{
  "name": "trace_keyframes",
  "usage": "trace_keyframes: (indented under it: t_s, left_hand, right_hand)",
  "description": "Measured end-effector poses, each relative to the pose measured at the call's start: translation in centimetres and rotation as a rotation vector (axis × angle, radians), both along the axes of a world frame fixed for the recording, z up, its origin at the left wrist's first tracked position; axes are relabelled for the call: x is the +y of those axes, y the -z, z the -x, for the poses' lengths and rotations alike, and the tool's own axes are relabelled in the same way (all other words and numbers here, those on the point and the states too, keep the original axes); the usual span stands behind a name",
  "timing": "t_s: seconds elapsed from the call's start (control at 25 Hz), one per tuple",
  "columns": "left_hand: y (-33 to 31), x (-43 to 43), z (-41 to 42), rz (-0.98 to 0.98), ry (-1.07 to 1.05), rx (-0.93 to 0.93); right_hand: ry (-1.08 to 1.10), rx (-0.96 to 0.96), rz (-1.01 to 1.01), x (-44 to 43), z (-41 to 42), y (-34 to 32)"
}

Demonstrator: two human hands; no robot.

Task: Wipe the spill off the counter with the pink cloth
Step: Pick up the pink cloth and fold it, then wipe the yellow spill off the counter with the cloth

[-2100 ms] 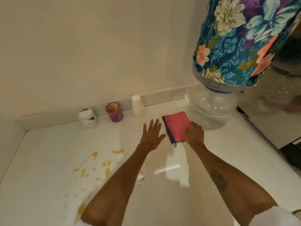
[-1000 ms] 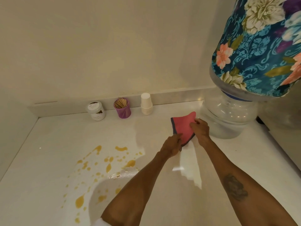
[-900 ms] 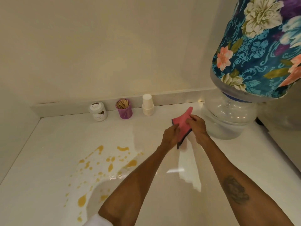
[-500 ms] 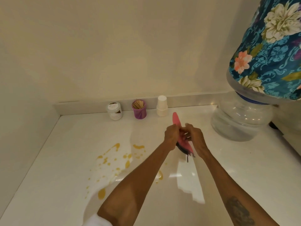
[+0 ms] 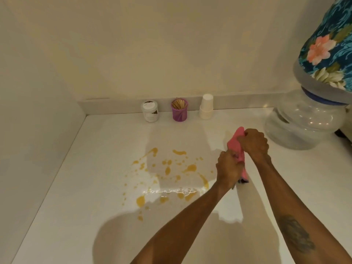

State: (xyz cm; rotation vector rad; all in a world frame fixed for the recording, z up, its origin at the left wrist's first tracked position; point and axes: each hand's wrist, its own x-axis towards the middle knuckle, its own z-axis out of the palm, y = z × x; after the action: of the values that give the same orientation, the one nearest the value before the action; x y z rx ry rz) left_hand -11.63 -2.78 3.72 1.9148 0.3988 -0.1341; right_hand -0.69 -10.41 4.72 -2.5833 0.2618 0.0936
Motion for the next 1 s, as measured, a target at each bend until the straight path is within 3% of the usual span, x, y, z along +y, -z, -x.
trace_keyframes:
  t_s: [0.16,0.32,0.44,0.56,0.64,0.8,0.92,1.0]
  left_hand:
    - [1.3,2.0,2.6,0.161,-0.077,0.138]
    - [3.9,7.6,5.5,0.292,-0.035,0.305]
    - [4.7,13.5,6.5,-0.107,-0.139,0.297]
    - [5.8,22.1,7.9,-0.382,-0.408,0.051]
    - [7.4,28.1,10.0,-0.563,-0.439,-0.046]
    - [11.2,37.9,15.3,-0.898,-0.331,0.133]
    - [13.6,41.5,18.2,-0.895,-0.226,0.296]
    - [14.5,42.1,18.8,-0.896,-0.216,0.285]
  right_hand:
    - [-0.117,0.001,0.106,4.9,2.8,1.9]
    - [-0.217,0.142,-0.010,8.9,6.5,5.8]
    - [-0.277,0.174,-0.198,9.7,6.9,7.2]
    - [-0.231,0.119,-0.349,9.6,6.7,8.0]
    - [-0.195,0.085,-0.445,9.9,7.1,8.6]
    - [-0.184,-0.017,-0.634,10.0,8.4,9.7]
    - [-0.210,-0.126,-0.451,8.5,10.2,11.7]
    - [-0.326,-0.045,-0.214,8.2,11.1,13.5]
